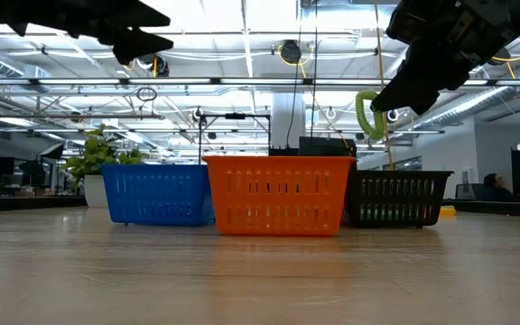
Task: Sort spring keychains
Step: Put the green spring keychain into the black bin
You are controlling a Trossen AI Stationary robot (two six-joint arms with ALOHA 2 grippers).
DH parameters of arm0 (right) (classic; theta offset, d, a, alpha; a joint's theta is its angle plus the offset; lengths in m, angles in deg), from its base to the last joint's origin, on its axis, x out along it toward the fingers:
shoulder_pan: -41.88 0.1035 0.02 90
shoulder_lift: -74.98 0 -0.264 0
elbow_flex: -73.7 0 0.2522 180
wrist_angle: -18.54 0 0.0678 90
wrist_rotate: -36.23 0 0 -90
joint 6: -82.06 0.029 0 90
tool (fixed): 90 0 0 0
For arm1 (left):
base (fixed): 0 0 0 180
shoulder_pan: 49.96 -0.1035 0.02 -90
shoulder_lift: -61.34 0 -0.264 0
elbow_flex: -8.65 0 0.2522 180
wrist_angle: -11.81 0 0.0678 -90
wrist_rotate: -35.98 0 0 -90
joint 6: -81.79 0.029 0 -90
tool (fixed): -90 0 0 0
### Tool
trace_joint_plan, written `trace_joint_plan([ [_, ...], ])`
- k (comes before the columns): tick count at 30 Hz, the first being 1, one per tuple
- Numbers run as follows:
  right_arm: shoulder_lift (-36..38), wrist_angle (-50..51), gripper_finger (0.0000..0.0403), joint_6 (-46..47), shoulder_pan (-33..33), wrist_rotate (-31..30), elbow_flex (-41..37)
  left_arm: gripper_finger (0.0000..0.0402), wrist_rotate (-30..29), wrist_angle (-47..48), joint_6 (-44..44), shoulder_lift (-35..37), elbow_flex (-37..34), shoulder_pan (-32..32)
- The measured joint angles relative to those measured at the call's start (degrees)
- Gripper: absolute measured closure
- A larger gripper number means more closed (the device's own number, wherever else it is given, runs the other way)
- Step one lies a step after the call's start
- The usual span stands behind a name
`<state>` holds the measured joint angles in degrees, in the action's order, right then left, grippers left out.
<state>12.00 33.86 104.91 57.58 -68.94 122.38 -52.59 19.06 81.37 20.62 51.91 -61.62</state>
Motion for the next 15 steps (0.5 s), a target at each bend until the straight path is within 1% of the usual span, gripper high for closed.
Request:
trace_joint_plan([
  [3, 0.0, -0.02, 0.0401, 0.0, 0.0, -0.01, 0.0, 0.0094, -0.02, -0.21, -0.25, 1.73, -0.81, 0.14],
  [15, 0.0, -0.02, 0.0401, 0.04, -0.04, -0.04, 0.0, 0.0094, 0.0, -0.21, 0.1, 1.76, -0.81, 0.15],
])
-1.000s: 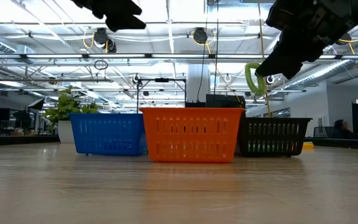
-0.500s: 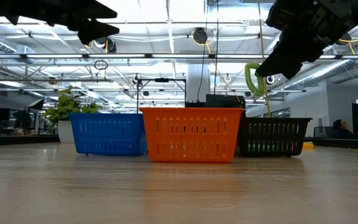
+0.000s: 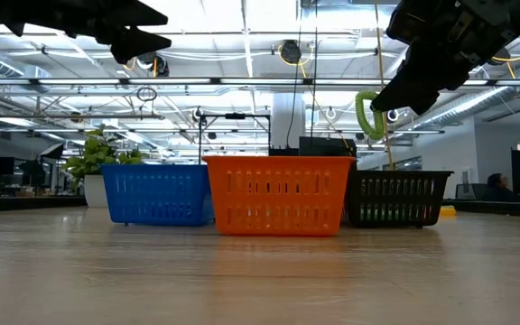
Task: Sort spring keychains
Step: Put the green spring keychain into the black bin
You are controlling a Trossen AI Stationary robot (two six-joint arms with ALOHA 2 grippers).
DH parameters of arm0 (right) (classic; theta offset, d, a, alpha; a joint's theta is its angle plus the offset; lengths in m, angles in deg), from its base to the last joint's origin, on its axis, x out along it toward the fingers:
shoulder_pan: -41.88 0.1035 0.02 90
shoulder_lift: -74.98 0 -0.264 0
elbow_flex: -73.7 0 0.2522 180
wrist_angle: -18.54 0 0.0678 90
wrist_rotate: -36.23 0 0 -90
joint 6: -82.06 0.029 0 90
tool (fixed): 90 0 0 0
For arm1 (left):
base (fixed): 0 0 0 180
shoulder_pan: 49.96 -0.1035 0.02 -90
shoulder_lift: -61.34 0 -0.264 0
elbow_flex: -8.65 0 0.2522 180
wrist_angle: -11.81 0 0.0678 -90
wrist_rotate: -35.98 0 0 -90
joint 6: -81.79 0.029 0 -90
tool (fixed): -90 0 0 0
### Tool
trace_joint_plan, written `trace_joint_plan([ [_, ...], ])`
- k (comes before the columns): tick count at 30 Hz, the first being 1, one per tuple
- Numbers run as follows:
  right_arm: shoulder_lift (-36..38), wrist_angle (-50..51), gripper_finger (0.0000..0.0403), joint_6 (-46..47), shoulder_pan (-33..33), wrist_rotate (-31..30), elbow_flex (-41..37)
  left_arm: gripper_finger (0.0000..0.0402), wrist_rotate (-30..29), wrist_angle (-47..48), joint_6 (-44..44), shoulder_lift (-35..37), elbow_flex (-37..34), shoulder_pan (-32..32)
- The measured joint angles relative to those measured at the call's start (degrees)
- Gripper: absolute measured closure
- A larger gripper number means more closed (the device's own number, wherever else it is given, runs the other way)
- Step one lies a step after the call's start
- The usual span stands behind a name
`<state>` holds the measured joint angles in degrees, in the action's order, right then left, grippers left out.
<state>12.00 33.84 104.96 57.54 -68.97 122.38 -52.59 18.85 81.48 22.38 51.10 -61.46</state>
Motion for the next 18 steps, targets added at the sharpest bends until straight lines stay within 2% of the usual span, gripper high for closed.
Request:
trace_joint_plan([
  [6, 0.0, 0.0, 0.0391, 0.09, 0.0, 0.0, 0.0, 0.0094, 0.0, 0.0, 0.02, -0.02, 0.0, 0.0],
  [18, 0.0, 0.0, 0.0295, 1.74, 0.02, -0.01, 0.0, 0.0094, -0.01, 0.02, 0.04, -0.02, 0.0, 0.0],
])
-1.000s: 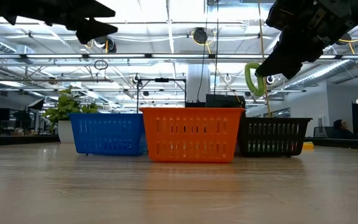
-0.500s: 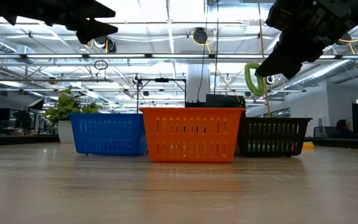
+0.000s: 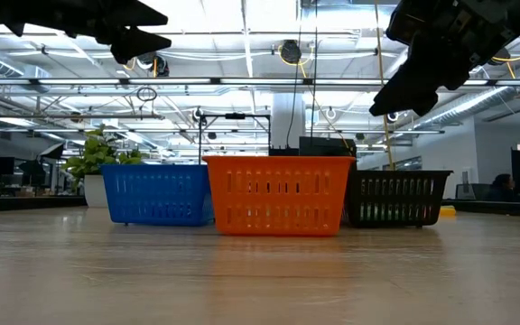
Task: Sort spring keychains
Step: Put the green spring keychain into the black bin
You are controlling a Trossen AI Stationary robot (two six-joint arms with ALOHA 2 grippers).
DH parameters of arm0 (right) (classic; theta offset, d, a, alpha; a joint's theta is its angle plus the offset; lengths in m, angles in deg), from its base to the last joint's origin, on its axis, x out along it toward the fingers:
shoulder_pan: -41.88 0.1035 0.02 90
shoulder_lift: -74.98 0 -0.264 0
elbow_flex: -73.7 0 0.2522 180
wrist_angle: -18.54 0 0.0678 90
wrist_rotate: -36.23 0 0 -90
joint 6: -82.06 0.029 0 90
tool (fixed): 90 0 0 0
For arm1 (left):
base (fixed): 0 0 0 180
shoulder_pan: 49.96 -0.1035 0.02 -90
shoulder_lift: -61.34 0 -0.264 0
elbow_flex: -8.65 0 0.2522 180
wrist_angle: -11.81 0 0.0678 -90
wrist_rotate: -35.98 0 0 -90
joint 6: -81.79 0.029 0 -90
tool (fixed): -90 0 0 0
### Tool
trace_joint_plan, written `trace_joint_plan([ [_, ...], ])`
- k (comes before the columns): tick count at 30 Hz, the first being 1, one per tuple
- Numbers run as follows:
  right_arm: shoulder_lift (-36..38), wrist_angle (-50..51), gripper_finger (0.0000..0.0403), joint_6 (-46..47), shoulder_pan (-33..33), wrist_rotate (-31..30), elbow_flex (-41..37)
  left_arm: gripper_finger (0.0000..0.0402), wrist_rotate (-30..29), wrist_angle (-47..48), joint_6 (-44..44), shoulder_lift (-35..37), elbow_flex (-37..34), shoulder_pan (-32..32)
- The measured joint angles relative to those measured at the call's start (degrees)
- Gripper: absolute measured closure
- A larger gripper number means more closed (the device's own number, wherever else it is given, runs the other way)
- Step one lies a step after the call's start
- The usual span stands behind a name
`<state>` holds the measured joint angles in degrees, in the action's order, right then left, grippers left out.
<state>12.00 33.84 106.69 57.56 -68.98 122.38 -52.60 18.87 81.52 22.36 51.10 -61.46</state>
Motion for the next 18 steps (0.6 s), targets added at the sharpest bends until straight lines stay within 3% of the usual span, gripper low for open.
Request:
trace_joint_plan([
  [9, 0.03, 0.01, 0.0285, 2.46, -0.81, -5.74, 0.0, 0.0094, -0.01, 0.0, 0.0, 0.0, 0.0, 0.0],
  [14, 1.76, 1.57, 0.0287, 6.87, -6.92, -4.65, 0.08, 0.0094, -0.01, 0.02, 0.0, 0.0, 0.0, 0.0],
  [18, 4.05, 10.18, 0.0279, 9.41, -14.91, -2.66, 1.56, 0.0094, -0.01, 0.02, 0.0, 0.0, 0.0, 0.0],
])
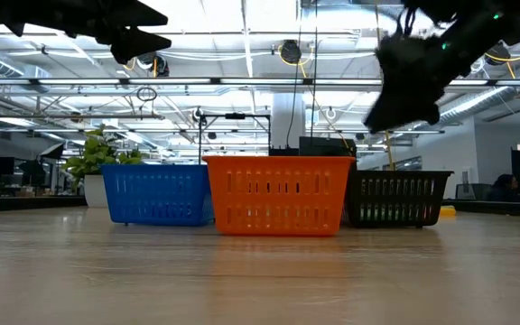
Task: Sort spring keychains
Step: Put the green spring keychain into the black bin
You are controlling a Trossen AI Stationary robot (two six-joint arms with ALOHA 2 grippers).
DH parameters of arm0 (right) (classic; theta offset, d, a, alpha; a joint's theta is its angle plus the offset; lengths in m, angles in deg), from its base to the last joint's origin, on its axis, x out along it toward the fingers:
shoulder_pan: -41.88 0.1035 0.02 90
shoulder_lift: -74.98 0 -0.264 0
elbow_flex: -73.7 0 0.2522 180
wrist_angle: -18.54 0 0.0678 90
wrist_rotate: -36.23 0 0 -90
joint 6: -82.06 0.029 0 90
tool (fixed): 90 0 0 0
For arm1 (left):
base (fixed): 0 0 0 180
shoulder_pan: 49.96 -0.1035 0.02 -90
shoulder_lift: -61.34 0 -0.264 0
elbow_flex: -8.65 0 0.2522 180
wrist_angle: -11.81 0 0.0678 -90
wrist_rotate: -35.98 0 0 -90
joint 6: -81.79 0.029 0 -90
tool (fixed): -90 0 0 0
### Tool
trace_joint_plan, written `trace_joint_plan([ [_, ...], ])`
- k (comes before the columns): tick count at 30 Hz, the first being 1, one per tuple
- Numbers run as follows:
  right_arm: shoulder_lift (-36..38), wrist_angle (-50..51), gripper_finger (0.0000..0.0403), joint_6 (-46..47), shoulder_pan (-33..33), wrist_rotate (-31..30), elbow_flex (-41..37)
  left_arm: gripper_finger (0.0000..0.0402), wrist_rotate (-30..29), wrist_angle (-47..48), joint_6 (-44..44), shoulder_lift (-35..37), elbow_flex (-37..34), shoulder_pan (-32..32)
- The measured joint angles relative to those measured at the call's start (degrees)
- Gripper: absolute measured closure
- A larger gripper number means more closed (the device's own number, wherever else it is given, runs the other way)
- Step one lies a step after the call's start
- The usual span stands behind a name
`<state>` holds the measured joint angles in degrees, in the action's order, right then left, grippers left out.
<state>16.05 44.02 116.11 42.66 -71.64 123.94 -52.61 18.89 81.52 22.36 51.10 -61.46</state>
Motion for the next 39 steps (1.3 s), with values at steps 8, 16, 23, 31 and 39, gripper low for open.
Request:
trace_joint_plan([
  [8, 1.2, 27.97, 0.0273, 4.1, -22.7, -0.08, 3.14, 0.0094, 0.0, 0.0, 0.0, 0.0, 0.0, 0.0],
  [16, 1.16, 24.32, 0.0273, -0.26, -35.95, 3.44, 1.81, 0.0094, 0.0, 0.0, 0.0, 0.0, 0.0, 0.0],
  [23, -1.84, 20.25, 0.0273, -2.42, -40.9, 7.67, -0.1, 0.0094, 0.0, -0.01, 0.0, 0.0, 0.0, 0.0],
  [31, -10.02, 16.32, 0.0273, -2.73, -43.78, 6.11, -2.12, 0.0094, -0.01, 0.0, 0.0, 0.0, 0.0, 0.0],
  [39, -18.04, 11.65, 0.0273, -4.86, -44.74, 5.66, -2.15, 0.0094, 0.0, 0.0, 0.0, 0.0, 0.0, 0.0],
])
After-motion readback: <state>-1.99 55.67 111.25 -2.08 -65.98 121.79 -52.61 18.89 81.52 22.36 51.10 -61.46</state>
